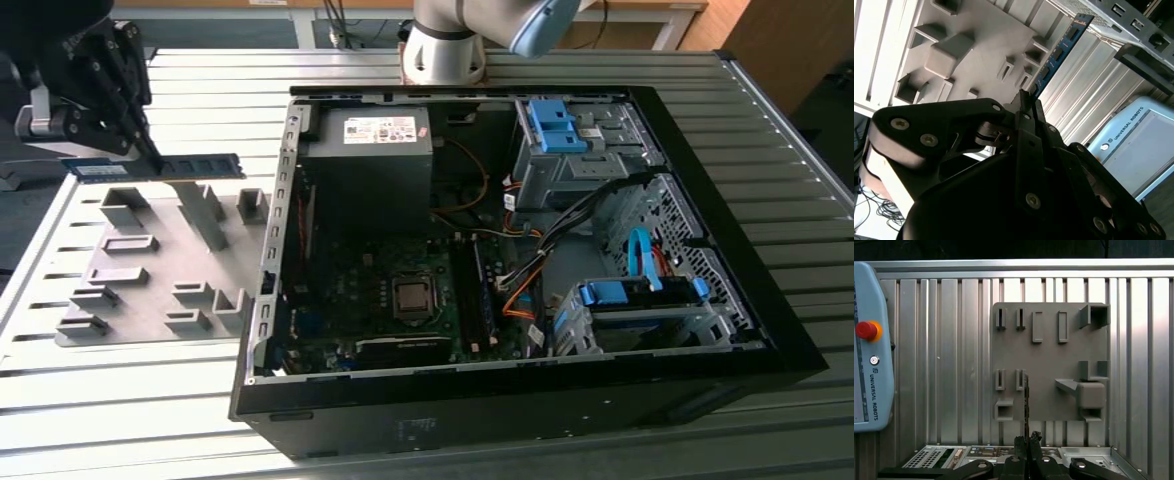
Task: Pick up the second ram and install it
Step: 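Pick up the second ram and move it above second insertion slot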
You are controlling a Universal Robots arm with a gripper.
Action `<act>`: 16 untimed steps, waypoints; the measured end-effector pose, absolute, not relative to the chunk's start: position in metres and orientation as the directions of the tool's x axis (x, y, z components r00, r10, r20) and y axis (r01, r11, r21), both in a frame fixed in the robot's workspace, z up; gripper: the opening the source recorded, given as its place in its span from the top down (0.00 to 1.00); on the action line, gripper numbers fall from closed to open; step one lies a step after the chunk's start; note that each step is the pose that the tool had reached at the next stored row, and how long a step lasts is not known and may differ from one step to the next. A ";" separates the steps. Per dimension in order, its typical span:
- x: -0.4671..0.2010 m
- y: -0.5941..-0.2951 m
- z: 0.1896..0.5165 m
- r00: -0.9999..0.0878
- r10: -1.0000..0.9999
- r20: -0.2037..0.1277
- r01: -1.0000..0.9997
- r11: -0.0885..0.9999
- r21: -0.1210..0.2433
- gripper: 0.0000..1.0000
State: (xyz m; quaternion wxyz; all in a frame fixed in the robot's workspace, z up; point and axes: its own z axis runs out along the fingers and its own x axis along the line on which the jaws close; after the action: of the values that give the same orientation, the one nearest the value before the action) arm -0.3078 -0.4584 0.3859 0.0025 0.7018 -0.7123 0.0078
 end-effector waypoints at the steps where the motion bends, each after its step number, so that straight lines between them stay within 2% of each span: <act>1: -0.306 -0.458 0.386 -0.015 -1.000 0.014 -1.000 0.015 -0.008 0.86; 16: -0.282 -0.458 0.386 -0.015 -1.000 0.015 -1.000 0.015 -0.008 0.86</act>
State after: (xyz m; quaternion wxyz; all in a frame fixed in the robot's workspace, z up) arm -0.2825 -0.4584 0.3859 0.0025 0.7018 -0.7123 0.0078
